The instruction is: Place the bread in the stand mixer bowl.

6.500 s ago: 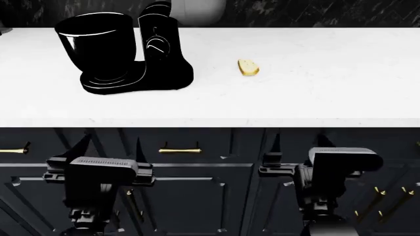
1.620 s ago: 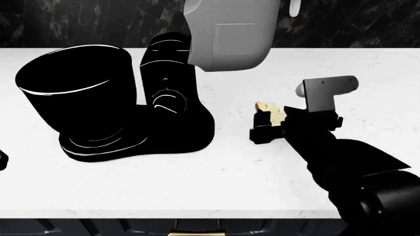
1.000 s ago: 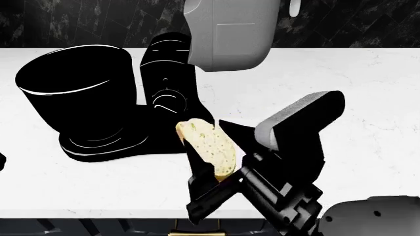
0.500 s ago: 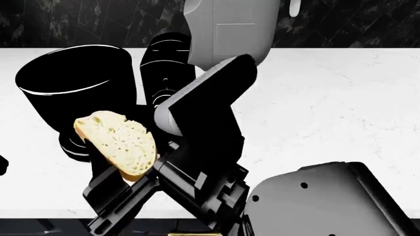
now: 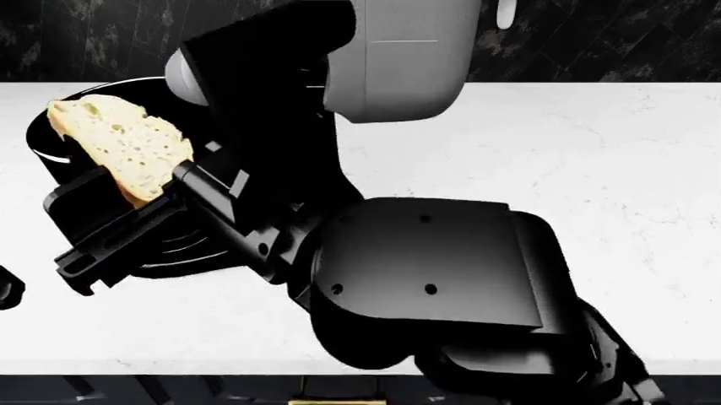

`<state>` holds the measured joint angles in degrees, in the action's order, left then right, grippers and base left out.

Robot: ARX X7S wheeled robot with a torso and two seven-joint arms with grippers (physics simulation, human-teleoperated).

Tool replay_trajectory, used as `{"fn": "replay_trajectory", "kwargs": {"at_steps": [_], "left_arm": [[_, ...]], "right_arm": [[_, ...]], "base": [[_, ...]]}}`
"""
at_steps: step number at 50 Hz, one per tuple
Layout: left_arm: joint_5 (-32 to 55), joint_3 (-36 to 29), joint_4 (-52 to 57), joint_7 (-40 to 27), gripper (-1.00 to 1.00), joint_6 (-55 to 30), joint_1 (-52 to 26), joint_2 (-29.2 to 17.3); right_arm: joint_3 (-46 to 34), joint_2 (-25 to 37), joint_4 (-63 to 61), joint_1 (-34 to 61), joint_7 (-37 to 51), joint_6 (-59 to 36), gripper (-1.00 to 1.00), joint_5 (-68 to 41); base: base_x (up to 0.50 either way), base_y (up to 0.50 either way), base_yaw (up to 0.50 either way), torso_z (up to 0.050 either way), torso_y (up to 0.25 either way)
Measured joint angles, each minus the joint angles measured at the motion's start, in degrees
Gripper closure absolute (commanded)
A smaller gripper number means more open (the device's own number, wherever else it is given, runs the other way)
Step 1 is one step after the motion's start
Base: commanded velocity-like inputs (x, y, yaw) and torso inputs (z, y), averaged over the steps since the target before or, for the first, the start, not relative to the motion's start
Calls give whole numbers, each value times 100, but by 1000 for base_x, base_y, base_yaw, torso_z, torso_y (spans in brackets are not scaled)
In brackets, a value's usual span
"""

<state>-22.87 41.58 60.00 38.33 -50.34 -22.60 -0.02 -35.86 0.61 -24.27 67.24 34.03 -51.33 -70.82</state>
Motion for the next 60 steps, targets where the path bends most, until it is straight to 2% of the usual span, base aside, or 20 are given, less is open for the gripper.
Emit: {"fn": "replay_trajectory", "kwargs": {"at_steps": [26,46,60], "left_arm": [[58,-229,0,-228,-100,-56,132,-1],[48,-198,0,-189,-100,-85,117,-1],[96,-165,0,-213,-100,-85,155,-1]], "right_arm": [[-1686,-33,1892,1401,5,2257,100,-360],[-3958,-54,3408,2425,-277,4226,100,-1482],[-4895,-61,3699,2886,-256,5066,100,-2045]], "base": [[0,0,0,0,0],[0,0,0,0,0],[0,0,0,0,0]]}}
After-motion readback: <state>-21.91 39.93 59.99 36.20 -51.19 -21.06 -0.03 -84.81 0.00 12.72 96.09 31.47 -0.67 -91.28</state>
